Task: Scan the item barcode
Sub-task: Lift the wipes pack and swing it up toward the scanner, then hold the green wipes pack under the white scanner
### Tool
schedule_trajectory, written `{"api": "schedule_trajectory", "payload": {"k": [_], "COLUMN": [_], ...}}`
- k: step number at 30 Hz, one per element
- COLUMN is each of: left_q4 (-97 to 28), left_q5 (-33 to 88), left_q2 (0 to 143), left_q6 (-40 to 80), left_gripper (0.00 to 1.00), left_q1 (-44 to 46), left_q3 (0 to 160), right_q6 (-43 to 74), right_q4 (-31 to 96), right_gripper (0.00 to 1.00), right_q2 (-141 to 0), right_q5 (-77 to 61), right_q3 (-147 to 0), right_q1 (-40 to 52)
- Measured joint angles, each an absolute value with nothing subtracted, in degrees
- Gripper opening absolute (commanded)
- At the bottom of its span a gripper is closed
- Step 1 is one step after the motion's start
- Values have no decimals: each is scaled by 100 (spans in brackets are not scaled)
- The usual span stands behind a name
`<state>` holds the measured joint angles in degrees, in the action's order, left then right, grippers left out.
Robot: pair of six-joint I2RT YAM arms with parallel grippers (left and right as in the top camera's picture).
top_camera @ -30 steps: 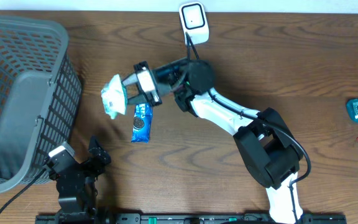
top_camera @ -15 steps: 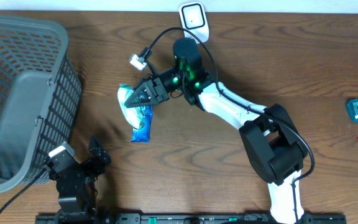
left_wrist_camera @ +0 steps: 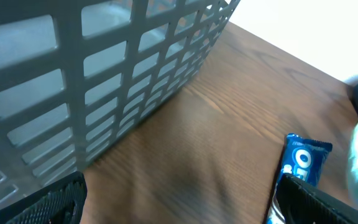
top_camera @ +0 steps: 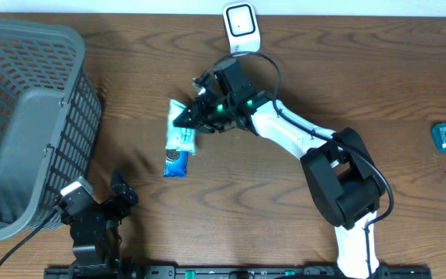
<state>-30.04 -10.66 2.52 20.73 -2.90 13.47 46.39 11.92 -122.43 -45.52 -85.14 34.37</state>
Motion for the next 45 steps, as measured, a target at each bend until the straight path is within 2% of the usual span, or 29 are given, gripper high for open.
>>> {"api": "schedule_trajectory", "payload": {"k": [6, 10, 18, 27, 38, 45], "left_q4": [-3006, -3004, -3006, -3006, -3006, -3006], "left_q5": [-1066, -1066, -1066, -1068, -1066, -1066], "left_q2": [252, 252, 252, 252, 252, 252], "left_q6": [2073, 2073, 2073, 2073, 2073, 2073], "left_gripper": [98, 98, 98, 98, 98, 98], "left_q1": [-290, -290, -290, -290, -290, -290], "left_q3": [1347, 1347, 1347, 1347, 1347, 1347], "right_q6": [4580, 4775, 5583, 7498, 9056, 9583], "right_q4": [2477, 2902, 2036, 666, 1013, 1319], "right_gripper": [2, 1, 2, 2, 1, 2], "right_q2": [-12243, -12245, -12243, -12691, -15124, -15308], "right_q5": [-3450, -2936, -1466, -163, 276, 357], "right_q3": [-8580, -8871, -9876, -10440, -13150, -13625], "right_q1": [3389, 3194, 2864, 2611, 2445, 2449]}}
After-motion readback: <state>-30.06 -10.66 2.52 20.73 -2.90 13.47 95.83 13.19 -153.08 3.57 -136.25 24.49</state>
